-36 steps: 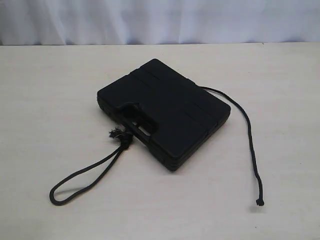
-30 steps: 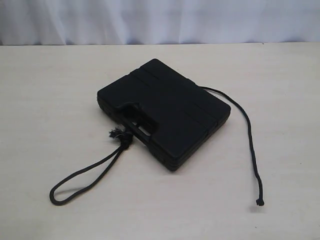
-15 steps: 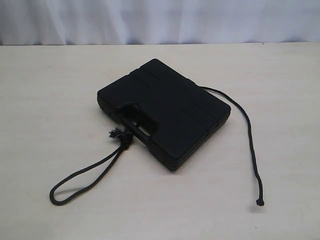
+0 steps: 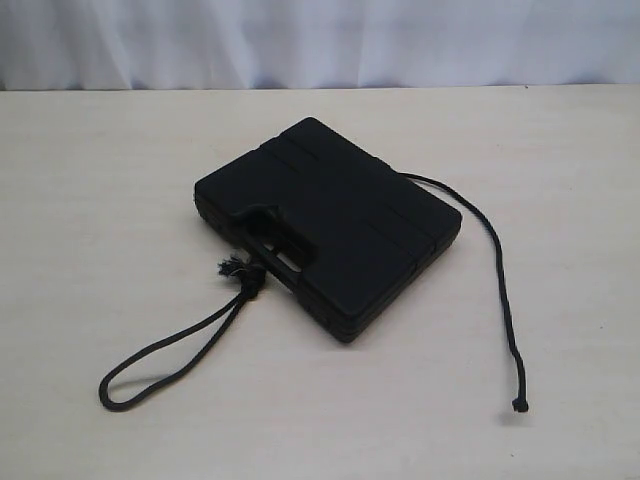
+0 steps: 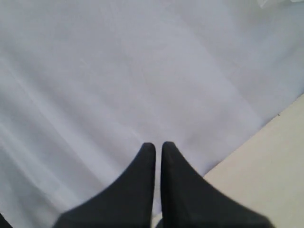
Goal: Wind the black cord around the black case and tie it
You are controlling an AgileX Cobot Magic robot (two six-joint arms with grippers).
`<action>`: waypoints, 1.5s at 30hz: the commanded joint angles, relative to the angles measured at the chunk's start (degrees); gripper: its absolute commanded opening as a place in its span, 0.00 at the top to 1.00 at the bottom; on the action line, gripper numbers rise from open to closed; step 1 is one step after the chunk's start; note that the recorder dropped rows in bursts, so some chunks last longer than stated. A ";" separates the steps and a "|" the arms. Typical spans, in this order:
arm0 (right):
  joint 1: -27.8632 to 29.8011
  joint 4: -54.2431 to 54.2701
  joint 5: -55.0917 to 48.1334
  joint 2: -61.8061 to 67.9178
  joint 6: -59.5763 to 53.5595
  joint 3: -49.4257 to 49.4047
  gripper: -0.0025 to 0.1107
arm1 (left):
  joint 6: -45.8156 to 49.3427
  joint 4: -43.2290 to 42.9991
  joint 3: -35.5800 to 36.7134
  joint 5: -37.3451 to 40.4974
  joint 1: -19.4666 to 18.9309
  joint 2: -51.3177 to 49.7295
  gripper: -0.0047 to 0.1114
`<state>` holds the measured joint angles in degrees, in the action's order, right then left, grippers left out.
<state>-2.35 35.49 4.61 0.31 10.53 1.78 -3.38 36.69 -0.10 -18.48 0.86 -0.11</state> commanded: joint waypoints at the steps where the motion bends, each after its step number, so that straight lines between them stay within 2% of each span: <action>1: 0.26 0.08 0.91 -0.31 1.81 3.86 0.94 | -19.12 -14.48 0.10 -18.85 0.24 0.11 0.96; 3: 0.26 0.08 1.95 -0.31 2.20 5.70 0.94 | -23.36 -23.63 0.10 -30.52 0.24 0.11 0.96; 5: 0.26 0.08 4.03 -0.31 2.34 7.43 0.94 | -22.76 -29.31 -0.79 -37.39 0.14 -1.37 0.96; 6: 0.26 0.08 4.98 -0.09 2.34 8.35 0.94 | -22.13 -30.63 -2.56 -37.96 0.14 -3.09 0.96; 11: 0.26 -2.40 8.70 7.68 2.34 13.75 0.94 | -13.13 -31.65 -13.87 -30.54 0.14 -17.84 0.96; 13: 0.26 -6.14 8.81 11.83 2.34 16.06 0.94 | -13.46 -32.12 -18.05 -28.84 0.14 -25.13 0.96; 16: 0.26 -15.41 9.06 19.51 2.24 19.54 0.94 | -14.85 -41.42 -24.62 -26.76 0.14 -36.48 0.96; 18: 0.26 -20.43 9.66 24.04 2.09 21.24 0.94 | -14.85 -54.18 -29.45 -20.42 0.14 -41.99 0.96; 19: 0.26 -22.70 9.67 26.34 2.09 22.15 0.94 | -15.65 -62.26 -32.62 -14.08 0.14 -44.55 0.96; 21: 0.26 -27.86 9.67 30.41 2.09 23.66 0.94 | -24.06 -79.56 -39.15 0.55 0.80 -49.39 0.96; 22: 0.26 -30.31 9.67 31.91 2.09 24.15 0.94 | -29.93 -85.57 -41.41 8.16 1.57 -51.21 0.96; 24: 0.26 -35.49 9.68 35.21 2.00 25.08 0.94 | -37.44 -94.91 -46.06 23.10 3.67 -55.71 0.96; 25: 0.26 -37.06 9.68 36.78 2.00 25.39 0.94 | -37.36 -95.30 -47.96 28.38 4.61 -57.97 0.96; 28: 0.26 -37.94 10.47 41.16 2.00 26.24 0.94 | -31.69 -89.95 -52.64 42.19 7.44 -64.30 0.96; 30: 0.26 -37.94 10.56 44.29 2.00 26.99 0.94 | -21.79 -79.33 -56.61 49.09 9.03 -69.13 0.96; 35: 0.26 -37.94 10.10 49.35 2.00 27.93 0.94 | 17.62 -42.97 -66.37 65.12 11.40 -79.88 0.96; 37: 0.26 -37.94 10.10 49.81 2.00 27.93 0.94 | 34.39 -31.89 -67.62 70.73 13.00 -83.57 0.96; 39: 0.26 -37.94 10.10 49.81 2.00 27.93 0.94 | 53.28 -26.68 -67.13 76.31 16.03 -86.46 0.96; 41: 0.26 -37.94 10.10 49.68 2.00 27.93 0.94 | 66.25 -25.66 -65.96 78.83 19.51 -88.66 0.96; 43: 0.26 -37.94 10.10 49.56 2.00 27.93 0.94 | 77.84 -26.51 -64.76 77.75 22.33 -90.48 0.96; 45: 0.26 -37.94 9.96 49.58 2.00 27.93 0.94 | 83.86 -27.40 -63.38 72.90 24.45 -92.35 0.96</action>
<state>-2.35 -1.81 14.42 50.01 12.83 29.33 69.13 9.28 -64.73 58.37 22.84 -90.60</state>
